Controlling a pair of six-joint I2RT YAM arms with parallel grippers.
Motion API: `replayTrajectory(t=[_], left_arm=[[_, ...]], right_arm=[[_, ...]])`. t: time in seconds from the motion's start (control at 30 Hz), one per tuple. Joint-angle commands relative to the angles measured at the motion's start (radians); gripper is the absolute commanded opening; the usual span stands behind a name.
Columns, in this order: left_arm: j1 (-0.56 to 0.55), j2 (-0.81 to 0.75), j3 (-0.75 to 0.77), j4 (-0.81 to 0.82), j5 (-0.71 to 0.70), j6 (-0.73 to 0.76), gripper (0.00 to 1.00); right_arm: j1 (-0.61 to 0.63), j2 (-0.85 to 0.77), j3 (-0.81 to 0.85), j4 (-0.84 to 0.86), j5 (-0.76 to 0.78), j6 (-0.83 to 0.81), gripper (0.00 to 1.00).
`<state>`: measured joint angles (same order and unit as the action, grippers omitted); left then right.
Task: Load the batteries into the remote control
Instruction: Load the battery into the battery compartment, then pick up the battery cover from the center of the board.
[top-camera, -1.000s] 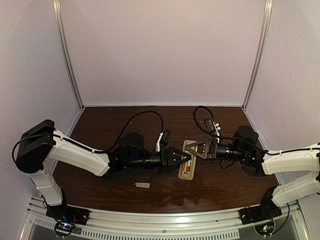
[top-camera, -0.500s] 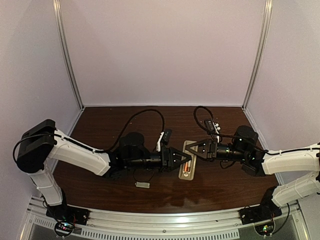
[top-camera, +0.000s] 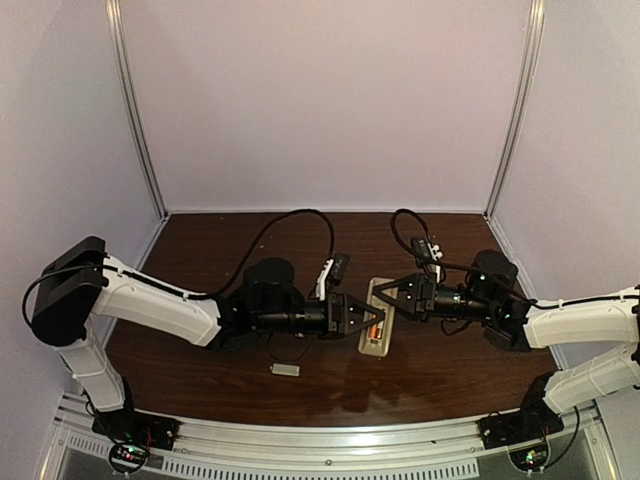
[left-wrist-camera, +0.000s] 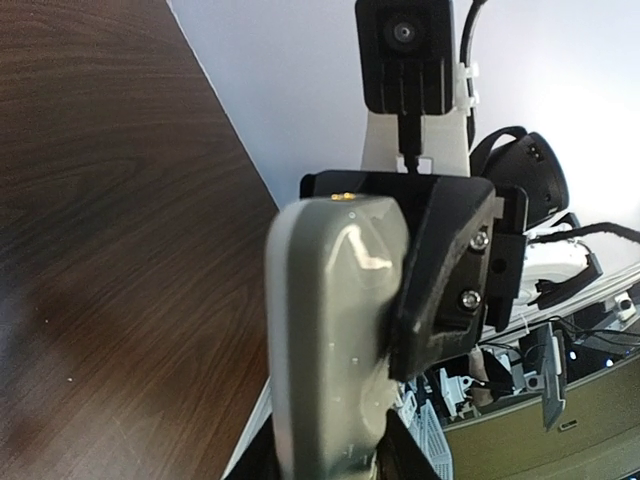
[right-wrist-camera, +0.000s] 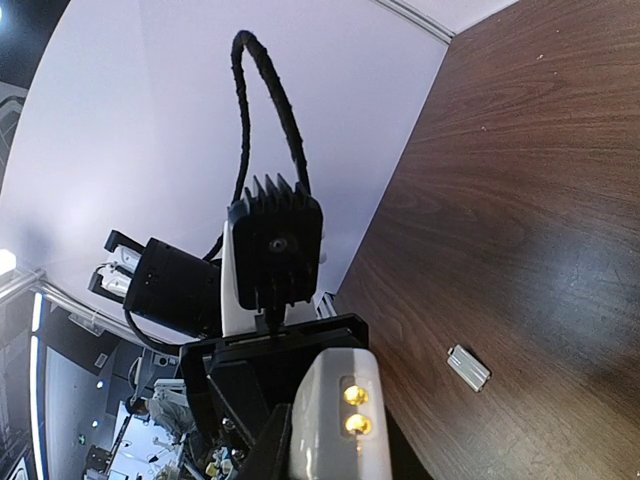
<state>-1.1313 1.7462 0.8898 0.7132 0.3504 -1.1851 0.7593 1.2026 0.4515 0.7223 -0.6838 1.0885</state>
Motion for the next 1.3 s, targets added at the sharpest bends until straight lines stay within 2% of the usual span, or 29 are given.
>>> replayTrajectory(t=[0.0,0.13,0.3,0.63,0.9,1.07,1.17,1.27], left_arm=[[-0.005,0.035,0.041,-0.455,-0.133,0.119,0.29],[-0.008,0.007,0.109,-0.595,-0.207,0.225,0.29],[-0.018,0.004,0.114,-0.617,-0.176,0.285,0.31],[-0.03,-0.06,0.137,-0.706,-0.244,0.395,0.54],[-0.006,-0.175,0.194,-0.765,-0.241,0.559,0.82],[0.005,-0.302,0.18,-0.832,-0.301,0.673,0.95],[0.013,-0.354,0.163,-0.949,-0.329,0.752,0.97],[0.018,-0.373,0.149,-1.093,-0.316,0.835,0.95]], right_arm=[[0.018,-0.036,0.073,0.225,-0.039,0.03,0.0],[0.012,-0.04,0.061,0.22,-0.033,0.043,0.0],[0.005,-0.045,0.058,0.218,-0.032,0.057,0.0],[0.0,-0.035,0.043,0.198,-0.025,0.062,0.0],[0.0,-0.041,0.009,0.107,0.001,0.012,0.0],[-0.001,-0.037,-0.033,0.066,0.014,-0.019,0.0],[-0.002,-0.053,-0.043,0.01,0.021,-0.055,0.0],[-0.005,-0.082,-0.041,-0.08,0.036,-0.11,0.0]])
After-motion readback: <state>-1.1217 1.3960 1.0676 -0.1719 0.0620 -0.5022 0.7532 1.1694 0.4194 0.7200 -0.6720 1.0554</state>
